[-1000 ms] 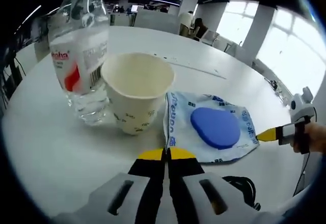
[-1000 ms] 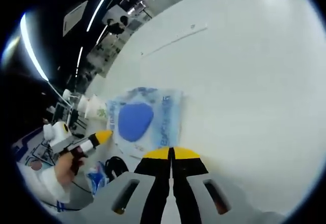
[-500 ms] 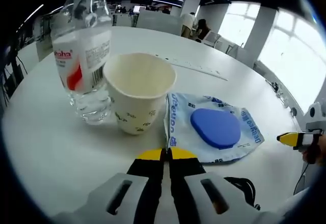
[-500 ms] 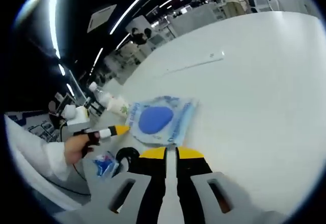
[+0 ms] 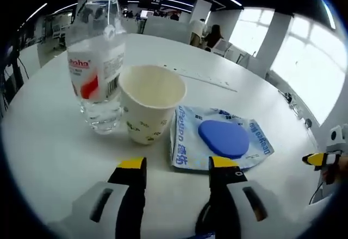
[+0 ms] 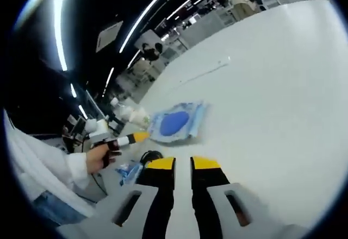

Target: Arrange the tabletop items into an orderly group along one side of the table until the central work area is clear of visible clutter.

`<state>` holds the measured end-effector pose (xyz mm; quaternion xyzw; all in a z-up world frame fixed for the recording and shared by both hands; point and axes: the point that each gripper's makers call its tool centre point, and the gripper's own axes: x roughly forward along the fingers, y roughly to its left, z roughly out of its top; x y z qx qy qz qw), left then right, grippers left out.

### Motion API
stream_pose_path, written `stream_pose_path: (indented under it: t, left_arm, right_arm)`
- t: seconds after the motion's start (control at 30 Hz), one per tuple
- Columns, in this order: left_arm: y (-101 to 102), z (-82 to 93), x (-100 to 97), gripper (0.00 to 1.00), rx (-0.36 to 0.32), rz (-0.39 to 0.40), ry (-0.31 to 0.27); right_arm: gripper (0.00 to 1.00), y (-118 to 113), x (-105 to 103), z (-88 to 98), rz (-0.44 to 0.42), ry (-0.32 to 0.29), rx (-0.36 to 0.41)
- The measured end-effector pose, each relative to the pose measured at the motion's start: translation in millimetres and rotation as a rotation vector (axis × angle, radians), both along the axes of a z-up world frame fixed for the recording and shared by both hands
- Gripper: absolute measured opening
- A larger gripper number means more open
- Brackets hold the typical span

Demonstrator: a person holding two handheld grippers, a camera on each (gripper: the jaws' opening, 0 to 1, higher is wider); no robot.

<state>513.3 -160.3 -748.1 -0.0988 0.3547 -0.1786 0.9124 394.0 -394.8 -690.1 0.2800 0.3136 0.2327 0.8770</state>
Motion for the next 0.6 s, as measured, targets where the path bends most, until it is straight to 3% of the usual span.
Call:
stream_pose_path:
  t: [0.1,0.17,0.3,0.6]
  left_arm:
    - [5,10.2,0.8,0.68,0.01,0.018,-0.06]
    - [8,12.4,-0.2,0.77,0.006,0.028,-0.061]
    - [15,20.6,-3.6,0.97,0.011,0.056,-0.081]
    - [26,28.1,-21.7,1.0,0.013,0.057,-0.068]
  right_arm:
    - [0.33,6,3,2.9,0.026,-0.04,-0.053]
    - [0.49,10,4,5.3,0.039,-0.062,-0.068]
    - [0.62,16,1,7.9,0.073,-0.085,-0.102]
    - [0.73,17,-11,5.7,0.079,-0.068,-0.105]
